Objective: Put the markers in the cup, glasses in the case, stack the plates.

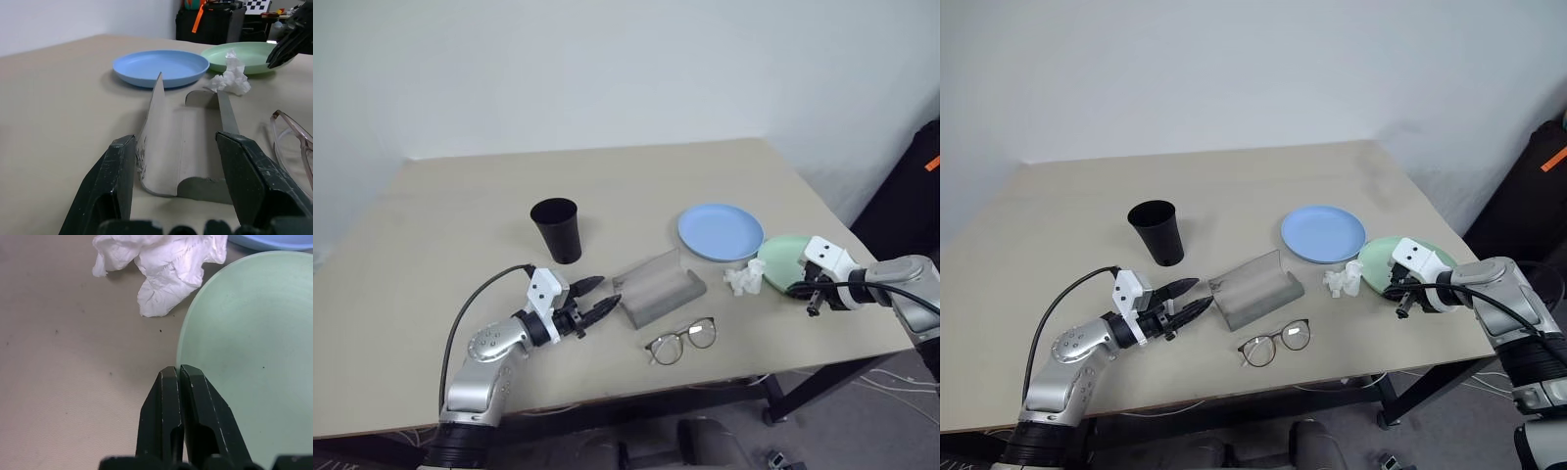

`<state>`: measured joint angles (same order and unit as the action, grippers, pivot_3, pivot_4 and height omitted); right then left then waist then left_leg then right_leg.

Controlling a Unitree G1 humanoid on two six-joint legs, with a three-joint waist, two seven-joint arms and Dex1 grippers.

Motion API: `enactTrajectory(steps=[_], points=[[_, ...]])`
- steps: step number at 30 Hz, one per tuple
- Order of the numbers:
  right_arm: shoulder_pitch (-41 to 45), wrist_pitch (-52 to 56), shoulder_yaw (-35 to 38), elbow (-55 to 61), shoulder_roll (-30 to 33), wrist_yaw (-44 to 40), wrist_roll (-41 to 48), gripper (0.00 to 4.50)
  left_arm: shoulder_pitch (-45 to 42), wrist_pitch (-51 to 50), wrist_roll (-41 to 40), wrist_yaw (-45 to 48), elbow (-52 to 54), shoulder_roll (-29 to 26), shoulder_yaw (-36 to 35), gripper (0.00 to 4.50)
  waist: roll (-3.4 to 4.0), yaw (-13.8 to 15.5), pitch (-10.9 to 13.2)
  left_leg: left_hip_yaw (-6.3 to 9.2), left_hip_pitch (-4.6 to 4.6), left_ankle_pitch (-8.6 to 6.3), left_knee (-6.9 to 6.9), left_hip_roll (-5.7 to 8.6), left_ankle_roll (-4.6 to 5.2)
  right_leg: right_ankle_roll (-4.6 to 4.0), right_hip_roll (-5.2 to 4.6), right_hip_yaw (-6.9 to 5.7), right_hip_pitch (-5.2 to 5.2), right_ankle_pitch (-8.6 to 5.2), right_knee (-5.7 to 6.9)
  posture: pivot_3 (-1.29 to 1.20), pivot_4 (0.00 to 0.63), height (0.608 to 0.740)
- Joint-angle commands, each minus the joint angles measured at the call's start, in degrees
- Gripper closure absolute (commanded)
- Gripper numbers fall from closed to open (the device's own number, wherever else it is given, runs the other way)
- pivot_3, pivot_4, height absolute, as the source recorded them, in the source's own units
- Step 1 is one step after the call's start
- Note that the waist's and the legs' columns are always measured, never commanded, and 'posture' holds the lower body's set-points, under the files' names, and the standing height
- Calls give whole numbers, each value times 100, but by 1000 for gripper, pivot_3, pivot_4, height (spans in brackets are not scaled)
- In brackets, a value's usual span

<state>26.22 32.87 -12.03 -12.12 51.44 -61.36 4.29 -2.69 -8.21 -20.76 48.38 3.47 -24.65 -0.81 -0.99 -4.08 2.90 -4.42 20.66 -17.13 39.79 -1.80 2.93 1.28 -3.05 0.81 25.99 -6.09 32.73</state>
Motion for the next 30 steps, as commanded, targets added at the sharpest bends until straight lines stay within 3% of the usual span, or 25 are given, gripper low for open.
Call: enactTrajectory(steps=[1, 17, 25, 30], points=[[207, -91, 95, -37, 1, 53, -102, 4482, -111, 109, 25, -31, 48, 12, -7, 1775, 0, 1, 0, 0, 0, 0, 0, 0, 0, 0, 0, 0, 0, 0, 0, 0, 0, 740], [986, -326, 77, -1142, -241, 759, -648, 4482, -176, 164, 71, -47, -16, 70, 23, 1775, 3, 2, -1, -6, 10, 2, 1, 4, 6, 0, 0, -1, 6, 0, 1, 0, 0, 740], [1626, -1102, 119, -1677, -456, 1150, -852, 4482, -251, 180, 59, -33, -73, 68, -4, 1775, 6, -3, 0, -8, 6, 4, 1, 3, 8, 0, 0, 3, 7, 0, 3, 0, 0, 740], [2092, -1913, 31, -1956, -715, 896, -844, 4482, -321, 203, 49, -24, -126, 73, -17, 1775, 7, -11, -1, -7, 8, 4, 0, 3, 9, -1, 0, 4, 9, 1, 3, 0, 0, 740]])
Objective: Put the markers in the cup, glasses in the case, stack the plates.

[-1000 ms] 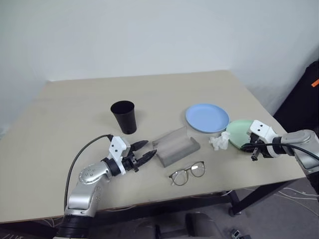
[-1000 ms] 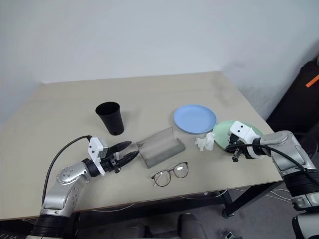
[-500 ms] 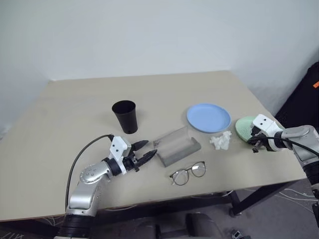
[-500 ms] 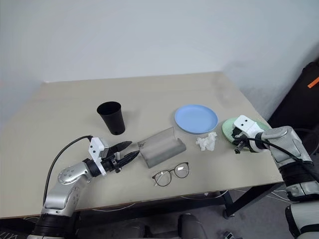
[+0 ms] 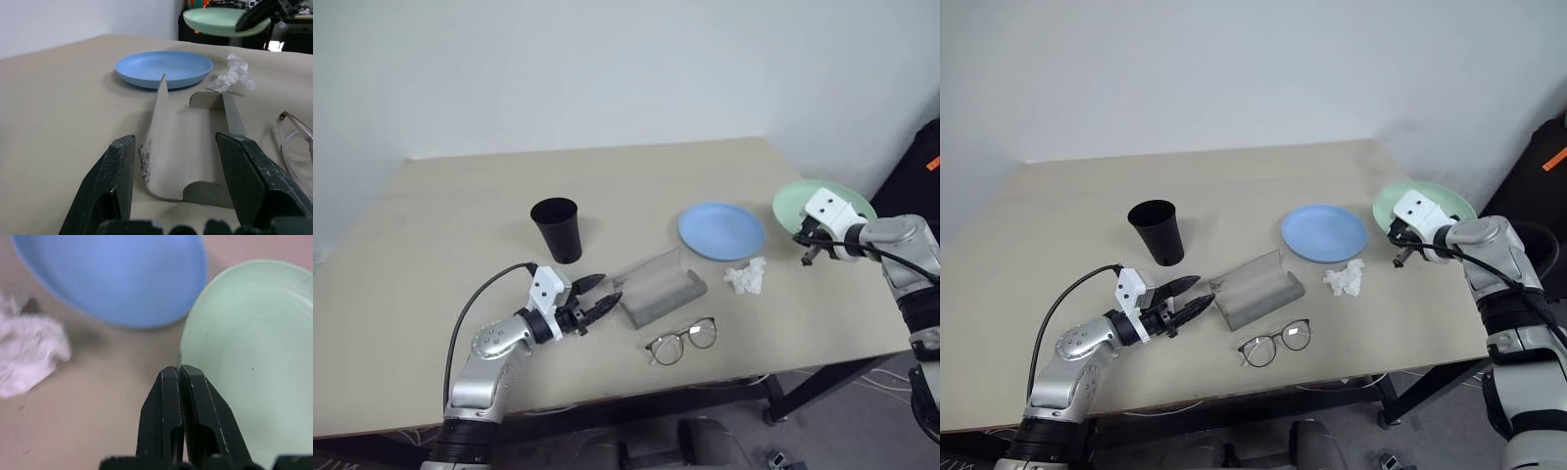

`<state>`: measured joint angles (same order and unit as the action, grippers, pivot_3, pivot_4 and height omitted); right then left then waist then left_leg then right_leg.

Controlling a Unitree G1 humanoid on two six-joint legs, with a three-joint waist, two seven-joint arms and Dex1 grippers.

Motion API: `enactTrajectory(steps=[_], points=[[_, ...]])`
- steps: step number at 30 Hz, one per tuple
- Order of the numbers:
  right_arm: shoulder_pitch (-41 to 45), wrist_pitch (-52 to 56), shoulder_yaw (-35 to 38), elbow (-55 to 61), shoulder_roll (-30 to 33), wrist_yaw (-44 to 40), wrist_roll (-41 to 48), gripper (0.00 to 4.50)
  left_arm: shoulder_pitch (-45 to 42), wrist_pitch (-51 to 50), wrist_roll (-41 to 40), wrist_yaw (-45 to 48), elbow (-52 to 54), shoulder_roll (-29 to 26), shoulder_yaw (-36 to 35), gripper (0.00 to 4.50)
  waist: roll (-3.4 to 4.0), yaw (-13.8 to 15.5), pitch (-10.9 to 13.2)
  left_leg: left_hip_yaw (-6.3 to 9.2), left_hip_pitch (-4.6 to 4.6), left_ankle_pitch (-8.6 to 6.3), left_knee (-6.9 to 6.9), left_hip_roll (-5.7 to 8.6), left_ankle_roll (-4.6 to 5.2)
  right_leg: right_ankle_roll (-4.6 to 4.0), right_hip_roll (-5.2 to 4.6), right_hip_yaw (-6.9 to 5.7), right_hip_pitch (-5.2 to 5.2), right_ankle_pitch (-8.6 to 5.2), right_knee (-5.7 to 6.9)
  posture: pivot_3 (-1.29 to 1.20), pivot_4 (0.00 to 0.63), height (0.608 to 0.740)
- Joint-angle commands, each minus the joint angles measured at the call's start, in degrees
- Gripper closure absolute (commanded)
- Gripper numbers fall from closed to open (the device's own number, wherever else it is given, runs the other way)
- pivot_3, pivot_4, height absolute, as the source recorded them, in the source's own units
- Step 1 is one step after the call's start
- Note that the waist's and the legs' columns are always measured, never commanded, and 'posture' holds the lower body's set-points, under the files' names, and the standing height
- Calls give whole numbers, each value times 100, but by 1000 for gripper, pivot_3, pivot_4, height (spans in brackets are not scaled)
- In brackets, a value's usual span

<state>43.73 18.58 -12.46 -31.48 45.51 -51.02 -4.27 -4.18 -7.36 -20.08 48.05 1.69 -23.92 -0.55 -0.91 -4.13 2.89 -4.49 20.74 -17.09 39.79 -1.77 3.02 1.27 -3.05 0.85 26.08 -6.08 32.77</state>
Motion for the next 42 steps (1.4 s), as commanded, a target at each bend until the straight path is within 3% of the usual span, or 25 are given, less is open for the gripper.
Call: enactTrajectory(steps=[1, 12, 23, 29, 35, 42], points=[[423, -665, 34, -104, -211, -206, -3, 4482, -195, 120, -22, 12, 32, -1, -44, 1775, 0, -9, 0, 0, 0, 0, 0, -1, 0, 0, 1, 0, 0, 0, 0, 0, 0, 740], [1547, -2391, -255, -2489, -1505, -743, -230, 4482, -374, 190, -12, -45, -71, 51, -54, 1775, 4, -2, -3, -2, 3, 2, -3, 7, 7, -1, 2, 2, -8, 2, 2, 0, 0, 740], [1830, -2953, -279, -3472, -1939, -785, -562, 4482, -243, 198, -25, -193, 74, 71, -78, 1775, 9, -10, -4, -1, -4, 1, -7, 7, 9, -1, 2, 2, -13, 3, 6, 0, 0, 740], [1880, -2990, -189, -3548, -1964, -853, -587, 2593, -224, 192, -30, -222, 102, 70, -72, 1775, 12, -11, -5, 0, -7, 1, -7, 7, 8, -2, 2, 1, -14, 3, 12, 0, 0, 740], [1923, -2752, 135, -3262, -1760, -1381, -317, 2593, -214, 191, -40, -227, 118, 65, -68, 1775, 14, -7, -5, 0, -7, 1, -7, 7, 8, -2, 2, 2, -14, 3, 12, 0, 0, 740], [1331, -2239, 122, -2121, -872, -3049, -109, 2593, -259, 200, -32, -186, 58, 65, -40, 1775, 16, 5, -6, 10, -5, 0, -6, 11, 9, -1, 2, -1, -19, 3, 6, 0, 0, 740]])
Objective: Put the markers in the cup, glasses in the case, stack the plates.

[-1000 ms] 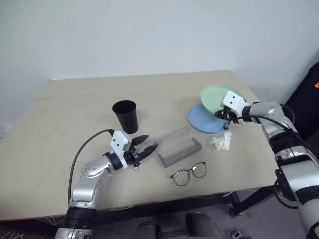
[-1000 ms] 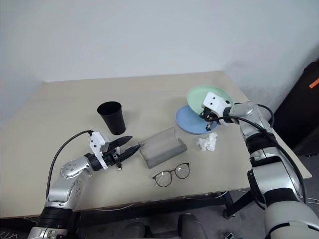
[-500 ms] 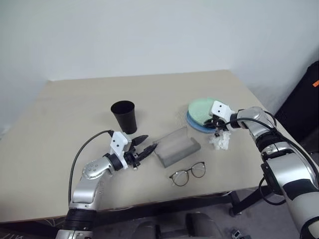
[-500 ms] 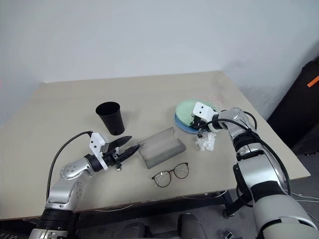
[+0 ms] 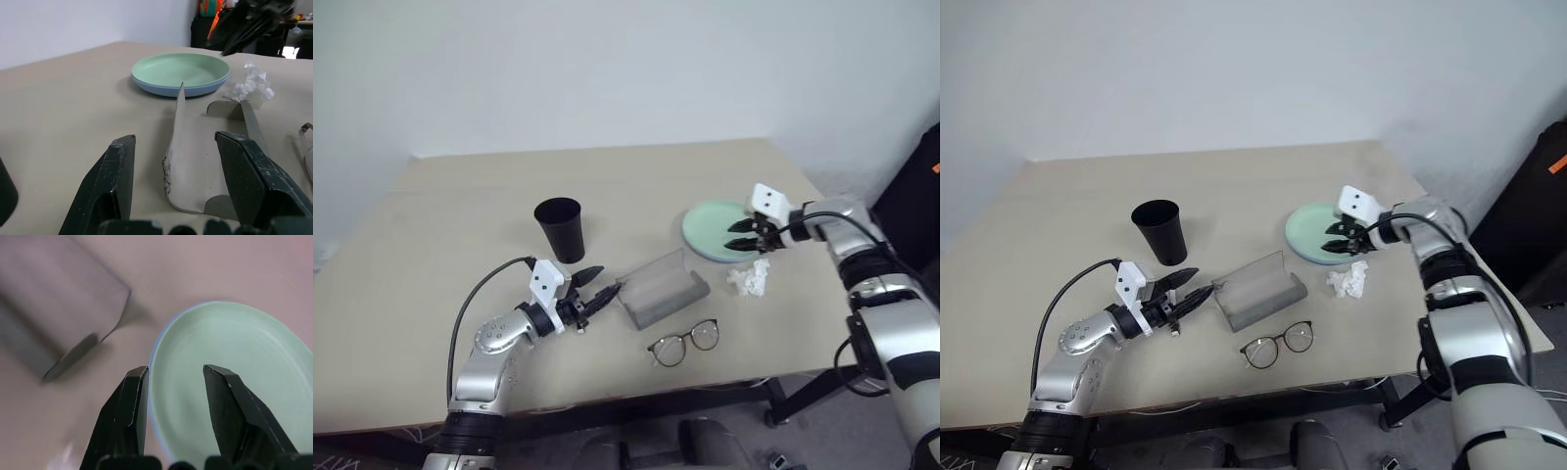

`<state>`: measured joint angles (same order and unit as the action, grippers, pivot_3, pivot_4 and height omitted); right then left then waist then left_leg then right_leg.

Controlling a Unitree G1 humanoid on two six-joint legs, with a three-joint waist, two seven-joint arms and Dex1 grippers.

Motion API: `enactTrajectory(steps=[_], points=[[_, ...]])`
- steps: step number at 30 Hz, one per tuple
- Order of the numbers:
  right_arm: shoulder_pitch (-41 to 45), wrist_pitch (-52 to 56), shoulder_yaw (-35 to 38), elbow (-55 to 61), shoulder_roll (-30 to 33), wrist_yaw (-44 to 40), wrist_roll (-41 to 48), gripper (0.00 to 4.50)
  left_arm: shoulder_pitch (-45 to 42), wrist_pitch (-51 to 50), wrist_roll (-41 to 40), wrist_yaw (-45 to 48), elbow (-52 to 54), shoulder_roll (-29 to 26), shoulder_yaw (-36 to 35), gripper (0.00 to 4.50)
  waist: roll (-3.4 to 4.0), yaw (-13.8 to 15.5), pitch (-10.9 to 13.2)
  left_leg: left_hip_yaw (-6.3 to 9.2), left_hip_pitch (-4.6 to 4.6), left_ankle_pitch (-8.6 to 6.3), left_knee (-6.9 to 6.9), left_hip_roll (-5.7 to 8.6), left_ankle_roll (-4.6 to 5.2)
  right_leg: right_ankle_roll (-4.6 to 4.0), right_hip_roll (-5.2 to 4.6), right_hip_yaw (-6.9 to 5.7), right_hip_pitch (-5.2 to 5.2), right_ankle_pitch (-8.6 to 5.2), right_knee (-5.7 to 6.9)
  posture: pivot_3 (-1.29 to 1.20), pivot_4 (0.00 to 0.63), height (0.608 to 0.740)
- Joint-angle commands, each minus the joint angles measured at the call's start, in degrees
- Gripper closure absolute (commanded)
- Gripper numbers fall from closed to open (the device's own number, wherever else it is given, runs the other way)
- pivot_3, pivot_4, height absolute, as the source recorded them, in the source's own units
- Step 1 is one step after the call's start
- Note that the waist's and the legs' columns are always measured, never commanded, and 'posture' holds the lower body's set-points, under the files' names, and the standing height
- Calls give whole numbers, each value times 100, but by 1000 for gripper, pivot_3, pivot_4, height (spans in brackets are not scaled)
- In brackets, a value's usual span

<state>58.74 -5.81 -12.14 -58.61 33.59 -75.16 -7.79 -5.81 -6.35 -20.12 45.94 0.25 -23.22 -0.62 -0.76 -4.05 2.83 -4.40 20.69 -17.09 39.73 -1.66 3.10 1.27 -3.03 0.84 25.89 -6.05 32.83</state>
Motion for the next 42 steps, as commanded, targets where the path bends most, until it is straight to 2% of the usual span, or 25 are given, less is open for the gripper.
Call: enactTrajectory(steps=[1, 8, 30, 36, 42], points=[[-278, 247, 61, 743, 447, -782, 238, 2593, -110, 102, -26, 33, 184, 1, -22, 1775, 0, -3, 0, 0, 0, 0, 0, 0, 0, 0, 0, 0, -1, 0, -1, 0, 0, 740], [-774, 376, -42, 1135, 828, -916, 102, 2593, -185, 124, 4, 71, 97, 61, 35, 1775, 4, -20, 0, -8, -13, 2, 6, -4, -3, -1, 1, 2, -2, 0, 8, 0, 0, 740], [-784, -192, -364, 209, 207, 350, -353, 2593, -128, 126, 38, 55, 129, 94, 23, 1775, 4, -14, 0, -5, -7, 4, 16, 0, -5, -2, 1, 2, -5, 0, 8, 0, 0, 740], [-772, -275, -350, 154, 241, 298, -341, 4464, -124, 130, 39, 45, 121, 93, 18, 1775, 4, -14, 0, -4, -9, 5, 16, 0, -5, -2, 1, 2, -8, 0, 8, 0, 0, 740], [-612, -147, -135, 501, 398, -108, -48, 4464, -144, 123, 18, 60, 118, 87, 22, 1775, 4, -14, 0, -2, -8, 5, 16, 0, -5, -2, 1, 2, -8, 0, 7, 0, 0, 740]])
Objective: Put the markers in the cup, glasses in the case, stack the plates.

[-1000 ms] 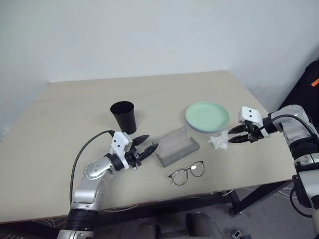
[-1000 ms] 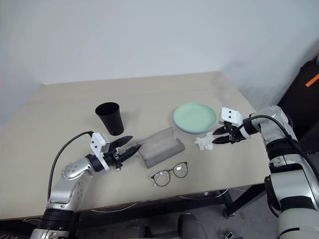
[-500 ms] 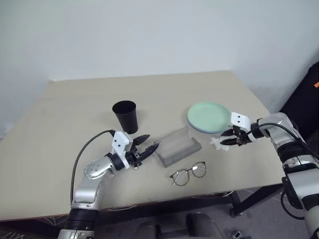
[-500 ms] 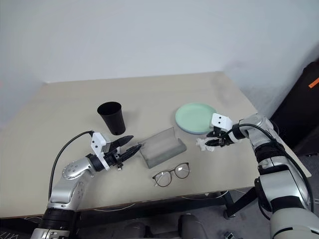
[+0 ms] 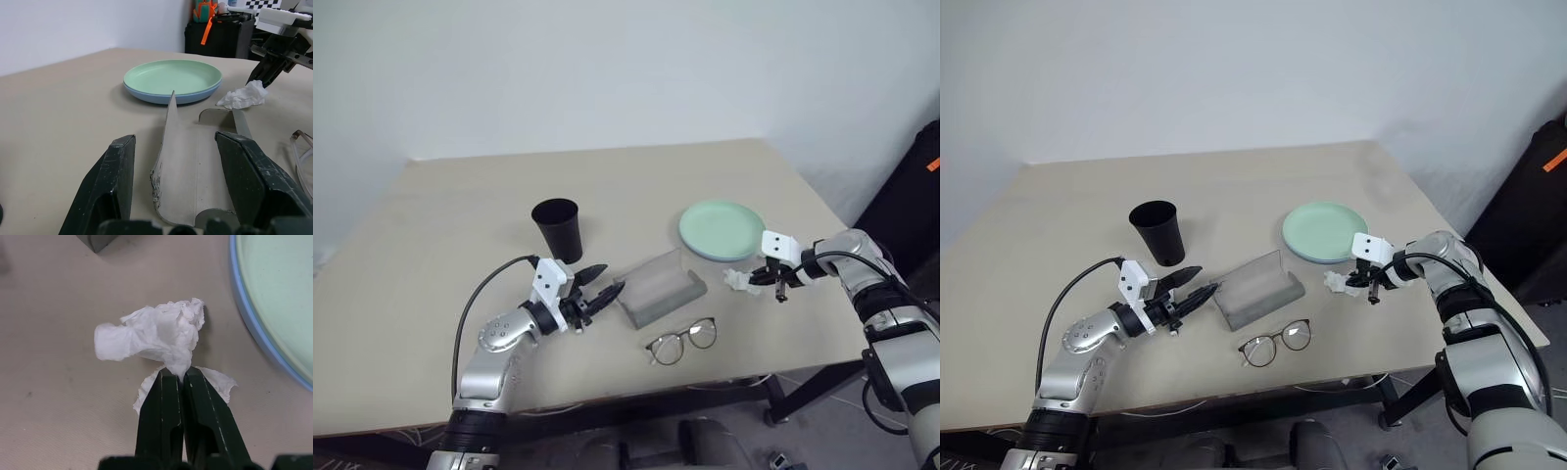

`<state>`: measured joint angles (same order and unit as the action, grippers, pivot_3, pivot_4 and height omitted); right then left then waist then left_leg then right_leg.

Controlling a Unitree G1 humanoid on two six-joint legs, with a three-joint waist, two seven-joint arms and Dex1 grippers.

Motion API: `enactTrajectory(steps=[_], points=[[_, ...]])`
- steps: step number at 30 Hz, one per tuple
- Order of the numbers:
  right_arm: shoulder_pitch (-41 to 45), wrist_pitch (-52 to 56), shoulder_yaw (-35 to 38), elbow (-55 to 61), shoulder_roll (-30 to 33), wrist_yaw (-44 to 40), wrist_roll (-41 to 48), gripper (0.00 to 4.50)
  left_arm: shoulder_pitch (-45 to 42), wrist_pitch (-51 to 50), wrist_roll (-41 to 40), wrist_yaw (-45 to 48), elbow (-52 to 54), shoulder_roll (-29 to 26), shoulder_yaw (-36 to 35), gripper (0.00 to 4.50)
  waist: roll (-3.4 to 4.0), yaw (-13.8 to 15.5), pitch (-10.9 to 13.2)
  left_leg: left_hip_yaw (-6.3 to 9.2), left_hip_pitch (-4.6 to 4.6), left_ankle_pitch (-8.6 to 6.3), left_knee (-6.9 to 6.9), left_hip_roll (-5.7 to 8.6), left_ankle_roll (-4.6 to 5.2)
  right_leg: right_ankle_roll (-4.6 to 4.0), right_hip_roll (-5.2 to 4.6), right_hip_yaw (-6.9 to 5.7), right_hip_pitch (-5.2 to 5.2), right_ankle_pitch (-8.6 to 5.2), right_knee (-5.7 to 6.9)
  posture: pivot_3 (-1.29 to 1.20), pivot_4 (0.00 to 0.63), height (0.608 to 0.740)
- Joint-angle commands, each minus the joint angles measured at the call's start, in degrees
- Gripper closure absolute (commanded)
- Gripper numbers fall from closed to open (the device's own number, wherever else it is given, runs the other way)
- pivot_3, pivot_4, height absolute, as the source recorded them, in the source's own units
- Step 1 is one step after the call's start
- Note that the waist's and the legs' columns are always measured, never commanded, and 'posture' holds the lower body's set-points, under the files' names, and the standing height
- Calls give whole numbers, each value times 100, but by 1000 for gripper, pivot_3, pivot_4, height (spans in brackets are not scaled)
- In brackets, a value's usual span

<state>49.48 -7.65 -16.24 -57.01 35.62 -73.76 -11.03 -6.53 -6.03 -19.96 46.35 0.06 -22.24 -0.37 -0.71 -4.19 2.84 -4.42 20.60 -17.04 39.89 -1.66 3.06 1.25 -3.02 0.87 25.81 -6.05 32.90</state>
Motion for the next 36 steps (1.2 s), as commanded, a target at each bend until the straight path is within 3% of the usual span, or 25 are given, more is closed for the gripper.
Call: enactTrajectory(steps=[1, 7, 17, 20, 25, 32, 36], points=[[374, 92, 332, 409, 235, -321, 337, 4464, -71, 74, -14, 38, 148, -15, 3, 1775, 1, 0, 0, 0, 0, 0, 0, 0, 0, 0, 0, 0, 0, 0, 0, 0, 0, 740], [854, 229, 649, 433, 303, -188, 502, 4464, -73, -60, -95, 214, 255, -61, 44, 1775, 3, -2, 1, 2, -4, 0, 0, -4, 0, 0, 0, -1, 0, 0, 1, 0, 0, 740], [1702, 4, 430, -1238, -366, 1923, -241, 4464, -213, -277, -159, 337, 487, -41, 194, 1775, 3, -7, 1, -1, 3, -1, -1, -3, -1, -1, 1, -2, 4, 0, 0, 0, 0, 740], [1787, 17, 484, -1499, -481, 2162, -256, 3847, -196, -321, -170, 301, 594, -31, 228, 1775, 4, -5, 1, 1, 5, -1, -5, -1, -1, -1, 1, -2, 4, 0, -1, 0, 0, 740], [1801, -30, 545, -1592, -513, 2177, -220, 2215, -83, -371, -173, 239, 764, -17, 248, 1775, 4, -4, 0, 6, 8, -1, -5, 2, 0, 0, 1, 0, 3, 0, -4, 0, 0, 740], [1770, -237, 723, -1414, -359, 1776, -52, 2215, -8, -438, -188, 240, 851, -16, 267, 1775, 5, -11, 0, 8, 3, 0, -5, 0, 2, -1, 3, 0, 2, 0, -1, 0, 0, 740], [1498, -394, 932, -807, -203, 446, 399, 2215, -123, -470, -209, 294, 775, -42, 255, 1775, 7, -9, 1, 11, 3, 1, -5, 1, 2, 0, 3, 0, 1, 0, -3, 0, 0, 740]])
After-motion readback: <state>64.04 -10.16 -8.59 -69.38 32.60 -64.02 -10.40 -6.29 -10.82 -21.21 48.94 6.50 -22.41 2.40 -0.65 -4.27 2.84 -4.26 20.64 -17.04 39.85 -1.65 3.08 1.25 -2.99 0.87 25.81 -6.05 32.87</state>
